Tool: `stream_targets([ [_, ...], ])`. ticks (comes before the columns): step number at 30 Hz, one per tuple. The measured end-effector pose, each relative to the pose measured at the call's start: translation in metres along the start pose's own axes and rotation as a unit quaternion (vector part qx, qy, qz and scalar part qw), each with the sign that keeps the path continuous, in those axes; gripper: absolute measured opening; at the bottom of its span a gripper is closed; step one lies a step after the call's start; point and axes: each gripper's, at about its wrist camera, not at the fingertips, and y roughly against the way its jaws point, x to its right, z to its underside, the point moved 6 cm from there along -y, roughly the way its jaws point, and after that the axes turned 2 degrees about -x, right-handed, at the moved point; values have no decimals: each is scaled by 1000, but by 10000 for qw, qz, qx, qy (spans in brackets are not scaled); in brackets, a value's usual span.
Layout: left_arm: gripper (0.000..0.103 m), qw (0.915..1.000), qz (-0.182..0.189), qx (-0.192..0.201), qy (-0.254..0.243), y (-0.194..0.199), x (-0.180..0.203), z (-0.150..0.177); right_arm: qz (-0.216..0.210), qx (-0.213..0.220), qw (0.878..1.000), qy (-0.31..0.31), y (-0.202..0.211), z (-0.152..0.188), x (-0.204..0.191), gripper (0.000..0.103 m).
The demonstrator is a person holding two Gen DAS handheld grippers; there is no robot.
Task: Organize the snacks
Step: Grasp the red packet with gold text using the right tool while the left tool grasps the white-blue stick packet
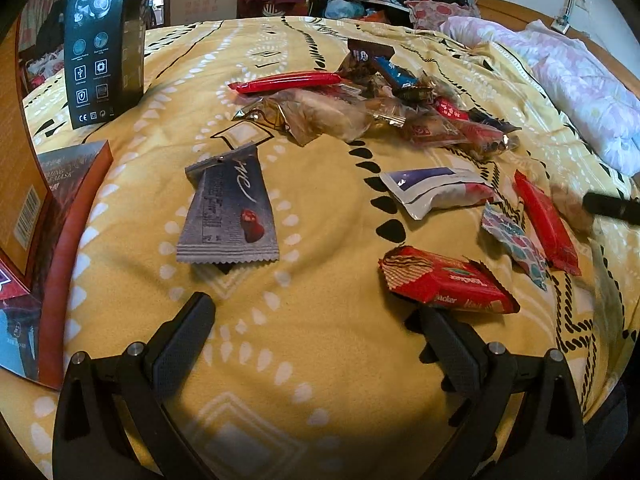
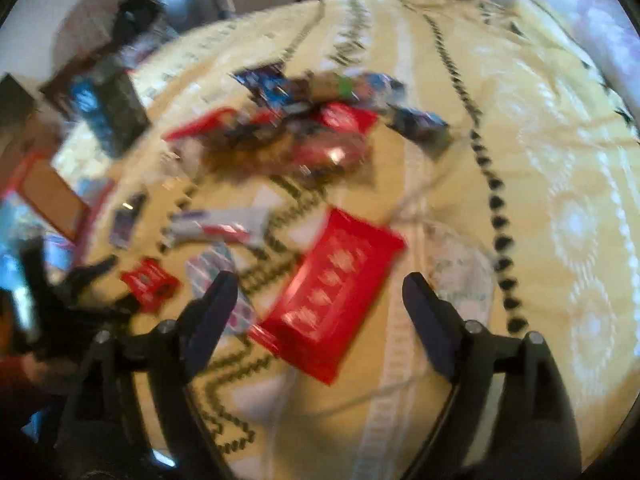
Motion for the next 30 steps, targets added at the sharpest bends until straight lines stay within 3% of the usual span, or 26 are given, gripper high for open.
stream_targets([
  [3, 103, 10000, -3, -1, -1, 0, 0, 0, -1, 34, 9995, -320, -5, 8, -5, 85],
  [8, 103, 10000, -30, -21, -15, 0, 0, 0, 501, -323, 9956, -719, -47, 11, -6, 85],
  [10, 103, 10000, -8, -36, 6, 1, 0, -1, 682, -384, 9951, -596, -58, 15, -4, 78],
  [11, 103, 10000, 15, -33, 32, 3, 0, -2, 707, -305, 9954, -574, -59, 18, -2, 68],
  [14, 98, 9993, 338, 152, 4, 18, 4, -12, 226, -61, 9976, -647, -47, 24, 7, 57],
  [17, 97, 9964, 445, 517, -494, 36, 17, -35, -100, 53, 9983, -569, -34, 29, 13, 56],
  [20, 97, 9929, 688, 510, -824, 43, 30, -57, -315, 68, 9978, -571, -30, 36, 11, 55],
  [22, 95, 9867, 1095, 504, -1092, 52, 47, -70, -473, 83, 9964, -691, -30, 39, 13, 55],
  [24, 95, 9768, 1247, 360, -1706, 45, 69, -76, -635, 88, 9952, -745, -30, 39, 14, 55],
  [26, 88, 9679, 1276, 63, -2166, 23, 82, -73, -701, 70, 9953, -671, -33, 40, 14, 55],
  [27, 78, 9638, 1162, -142, -2395, 4, 86, -71, -738, 70, 9950, -666, -34, 40, 14, 55],
  [28, 66, 9624, 1101, -244, -2470, -6, 87, -71, -778, 68, 9947, -675, -34, 40, 15, 55],
  [30, 61, 9637, 1214, -458, -2335, -24, 85, -74, -877, 83, 9936, -711, -33, 42, 18, 54],
])
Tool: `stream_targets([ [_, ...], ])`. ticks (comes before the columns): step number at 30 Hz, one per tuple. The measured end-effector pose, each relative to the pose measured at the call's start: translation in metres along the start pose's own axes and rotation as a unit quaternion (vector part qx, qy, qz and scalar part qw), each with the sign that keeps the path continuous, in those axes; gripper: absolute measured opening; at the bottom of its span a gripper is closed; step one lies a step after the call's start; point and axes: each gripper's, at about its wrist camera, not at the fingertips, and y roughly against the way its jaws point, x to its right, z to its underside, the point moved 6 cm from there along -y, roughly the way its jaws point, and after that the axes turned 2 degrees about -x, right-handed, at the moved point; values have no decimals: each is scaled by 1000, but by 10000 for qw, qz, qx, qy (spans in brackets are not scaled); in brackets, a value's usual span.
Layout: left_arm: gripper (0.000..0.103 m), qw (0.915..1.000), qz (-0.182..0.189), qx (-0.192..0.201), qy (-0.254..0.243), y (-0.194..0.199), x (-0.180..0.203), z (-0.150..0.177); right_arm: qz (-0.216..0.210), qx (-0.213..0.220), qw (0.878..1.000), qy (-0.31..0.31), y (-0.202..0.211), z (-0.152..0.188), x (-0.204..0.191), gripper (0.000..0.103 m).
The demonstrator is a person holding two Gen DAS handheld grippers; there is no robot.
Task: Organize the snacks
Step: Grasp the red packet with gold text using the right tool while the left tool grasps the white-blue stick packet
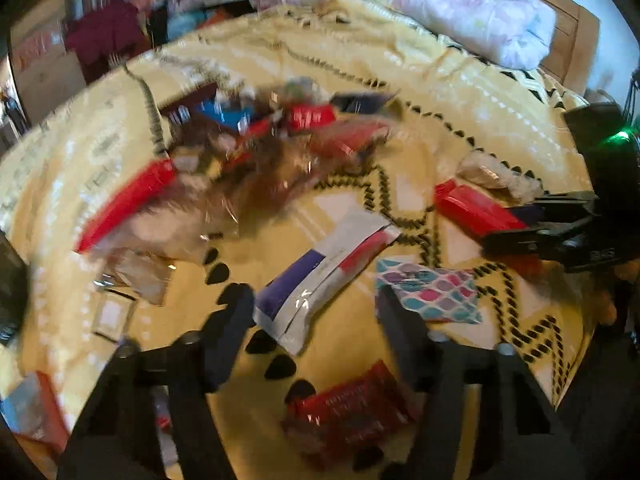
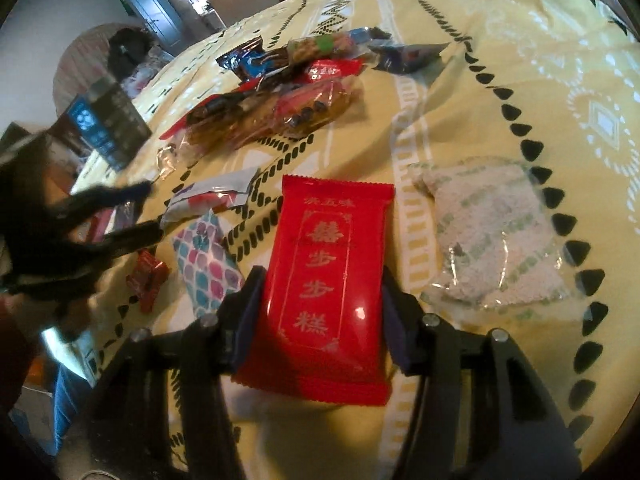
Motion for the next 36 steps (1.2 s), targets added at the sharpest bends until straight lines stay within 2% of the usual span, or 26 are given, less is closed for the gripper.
stream_targets([
  [4, 61, 9998, 185, -56, 16, -15, -2, -2, -33, -16, 10000, 70, -2, 2, 1, 54],
  [7, 61, 9996, 99, -213, -124, -31, 0, 0, -68, -41, 9999, 94, -5, 0, 2, 54],
  [8, 57, 9997, 98, -225, -97, -32, 0, -2, -61, -48, 9999, 118, -4, 0, 2, 54],
  [9, 43, 9996, 123, -235, -58, -31, 1, -2, -38, -49, 9999, 148, -4, -1, 1, 54],
  [10, 33, 9995, 187, -263, 33, -31, 1, -3, -20, -51, 9998, 170, -4, -1, 2, 54],
  [13, 34, 9985, 414, -316, 190, -27, 6, -4, 51, -85, 9998, 186, -3, -1, 1, 54],
  [14, 35, 9989, 409, -199, 151, -24, 10, -6, 76, -104, 9997, 204, -3, -1, 0, 54],
  [15, 43, 9992, 376, -87, 119, -20, 11, -7, 88, -115, 9997, 214, -3, -1, 0, 54],
  [16, 57, 9996, 271, 36, 86, -17, 14, -10, 97, -135, 9996, 221, -3, -1, 0, 55],
  [18, 68, 9996, 191, 218, 73, -13, 19, -17, 97, -170, 9995, 238, -5, -1, 0, 55],
  [20, 68, 9992, 290, 223, 141, -17, 22, -23, 76, -175, 9996, 207, -5, -1, 0, 55],
  [23, 59, 9990, 388, -122, 193, -34, 23, -24, 72, -162, 9997, 185, -5, -1, 1, 54],
  [24, 49, 9984, 444, -309, 190, -41, 24, -21, 63, -161, 9997, 179, -4, -2, 1, 53],
  [25, 46, 9980, 455, -381, 197, -44, 24, -18, 61, -151, 9997, 178, -3, -1, 1, 53],
  [26, 44, 9984, 428, -327, 179, -43, 24, -17, 62, -142, 9997, 194, -3, -1, 1, 53],
  [28, 30, 9983, 445, -317, 186, -40, 25, -15, 43, -108, 9998, 189, -2, -1, 2, 53],
  [29, 29, 9983, 470, -264, 228, -37, 25, -15, 21, -70, 9998, 167, 0, -1, 2, 52],
  [33, 27, 9990, 279, 60, 355, -14, 25, -16, 26, 209, 9995, 219, 16, -9, -3, 52],
  [36, 27, 9978, 93, 462, 476, 19, 26, -23, 62, 365, 9988, 321, 29, -18, -10, 52],
])
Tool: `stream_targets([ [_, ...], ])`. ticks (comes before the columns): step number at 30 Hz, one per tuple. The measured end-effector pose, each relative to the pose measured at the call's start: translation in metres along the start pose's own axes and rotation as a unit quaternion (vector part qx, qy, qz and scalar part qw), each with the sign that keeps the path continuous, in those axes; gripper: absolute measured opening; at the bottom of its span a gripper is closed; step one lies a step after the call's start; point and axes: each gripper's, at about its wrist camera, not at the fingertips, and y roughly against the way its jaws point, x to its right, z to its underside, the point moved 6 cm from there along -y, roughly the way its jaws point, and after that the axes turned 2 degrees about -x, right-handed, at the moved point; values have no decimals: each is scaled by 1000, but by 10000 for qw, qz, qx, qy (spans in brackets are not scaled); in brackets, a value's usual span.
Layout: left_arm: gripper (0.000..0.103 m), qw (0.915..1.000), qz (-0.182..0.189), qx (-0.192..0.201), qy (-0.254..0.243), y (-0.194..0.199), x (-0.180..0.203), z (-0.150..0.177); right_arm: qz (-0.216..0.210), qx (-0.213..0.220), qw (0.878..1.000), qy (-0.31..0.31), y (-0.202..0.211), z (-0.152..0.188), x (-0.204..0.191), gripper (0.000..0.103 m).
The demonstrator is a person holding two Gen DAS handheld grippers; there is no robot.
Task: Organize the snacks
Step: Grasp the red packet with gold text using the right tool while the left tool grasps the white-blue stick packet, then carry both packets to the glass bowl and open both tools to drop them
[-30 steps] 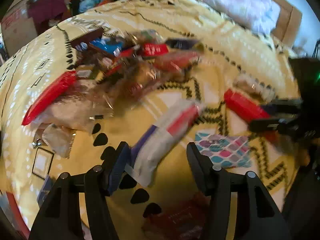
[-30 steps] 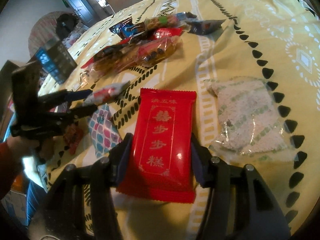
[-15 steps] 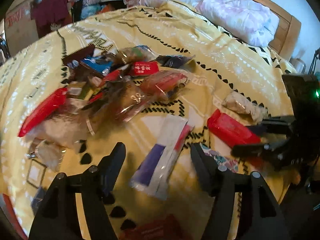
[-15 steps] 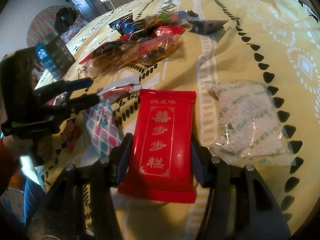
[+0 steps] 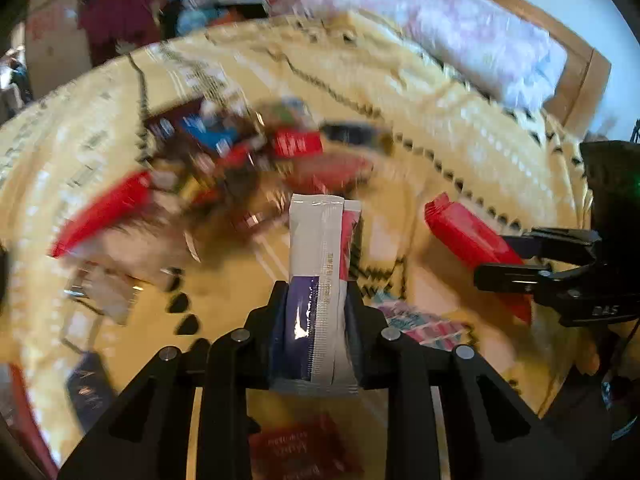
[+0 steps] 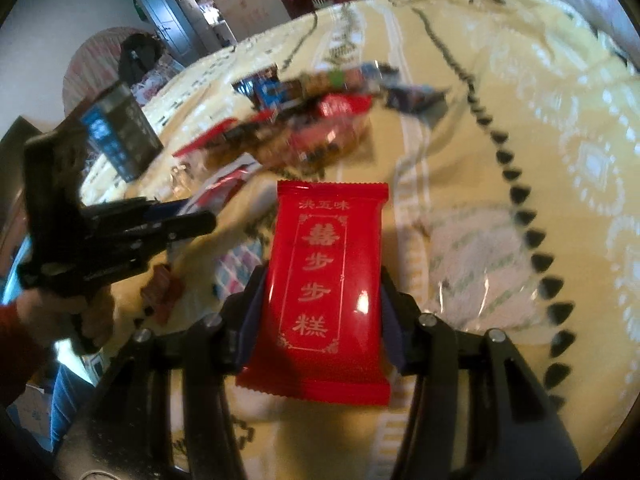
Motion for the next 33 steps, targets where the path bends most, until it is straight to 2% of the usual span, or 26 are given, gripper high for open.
stream_targets([
  [3, 27, 9990, -238, 364, 140, 36, -3, -10, 27, 196, 9997, 119, 16, -13, -12, 52],
  [5, 27, 9960, -529, 664, 291, 71, -10, -17, 25, 315, 9992, 241, 26, -23, -24, 52],
  [8, 27, 9876, -999, 1074, 564, 124, -30, -21, -93, 567, 9972, 483, 46, -47, -52, 52],
  [10, 27, 9782, -1355, 1357, 792, 165, -50, -20, -161, 685, 9948, 736, 54, -62, -76, 52],
  [12, 27, 9666, -1778, 1516, 1051, 202, -74, -14, -309, 794, 9905, 1079, 59, -79, -111, 52],
  [14, 27, 9508, -2252, 1643, 1350, 243, -105, -1, -534, 866, 9848, 1407, 62, -93, -152, 52],
  [18, 27, 9241, -2863, 1770, 1809, 304, -153, 28, -1066, 903, 9710, 1938, 58, -114, -236, 52],
  [20, 27, 9065, -3217, 1820, 2043, 334, -177, 48, -1397, 843, 9623, 2176, 52, -119, -283, 52],
  [24, 27, 8797, -3651, 1836, 2432, 374, -213, 83, -1940, 634, 9461, 2515, 35, -126, -367, 52],
  [28, 27, 8529, -4026, 1803, 2793, 408, -246, 121, -2320, 376, 9327, 2736, 18, -125, -432, 52],
  [31, 27, 8386, -4186, 1765, 3007, 424, -261, 146, -2513, 169, 9231, 2906, 6, -119, -475, 52],
  [33, 27, 8323, -4189, 1703, 3207, 430, -275, 162, -2581, 21, 9171, 3038, -4, -112, -504, 52],
])
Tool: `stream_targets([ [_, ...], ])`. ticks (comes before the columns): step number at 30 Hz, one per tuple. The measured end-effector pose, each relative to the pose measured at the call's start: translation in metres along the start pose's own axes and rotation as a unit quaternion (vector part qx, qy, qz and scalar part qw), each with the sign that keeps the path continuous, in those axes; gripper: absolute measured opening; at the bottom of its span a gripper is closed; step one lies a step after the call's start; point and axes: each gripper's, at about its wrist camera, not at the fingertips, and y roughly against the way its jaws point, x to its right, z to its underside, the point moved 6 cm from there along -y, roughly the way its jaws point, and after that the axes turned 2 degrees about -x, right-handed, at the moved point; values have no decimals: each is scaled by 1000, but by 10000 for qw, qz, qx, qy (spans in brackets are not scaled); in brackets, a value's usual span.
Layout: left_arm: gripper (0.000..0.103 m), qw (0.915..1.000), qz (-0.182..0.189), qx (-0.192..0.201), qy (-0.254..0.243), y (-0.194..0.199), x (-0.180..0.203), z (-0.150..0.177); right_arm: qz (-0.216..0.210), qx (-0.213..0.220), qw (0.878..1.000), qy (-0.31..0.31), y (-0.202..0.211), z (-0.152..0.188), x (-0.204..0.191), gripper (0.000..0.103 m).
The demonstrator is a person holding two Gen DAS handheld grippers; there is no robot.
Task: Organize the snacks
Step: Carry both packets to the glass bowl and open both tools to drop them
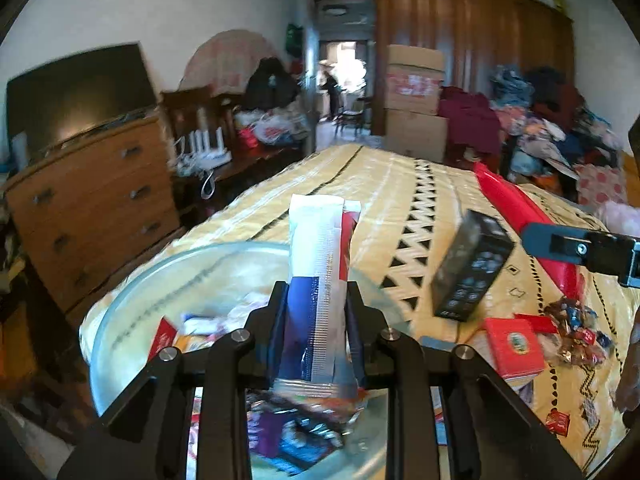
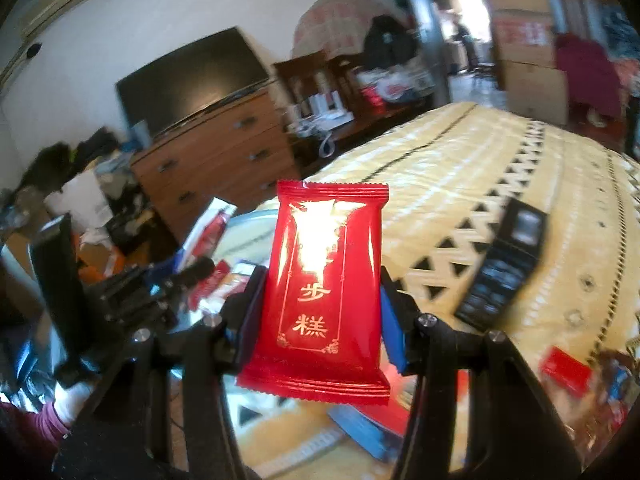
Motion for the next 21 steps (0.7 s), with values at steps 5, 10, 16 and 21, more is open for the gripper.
stream_targets([
  [5, 27, 9994, -145, -257, 160, -14, -27, 14, -203, -411, 9989, 136, -44, -5, -33, 52],
  [10, 27, 9986, -153, -420, 285, -24, -44, 24, -285, -700, 9970, 183, -72, -3, -55, 52],
  [16, 27, 9979, -96, -510, 386, -29, -53, 31, -264, -896, 9954, 213, -86, 1, -64, 52],
  [21, 27, 9971, -46, -612, 447, -36, -57, 33, -225, -975, 9947, 238, -96, 1, -71, 52],
])
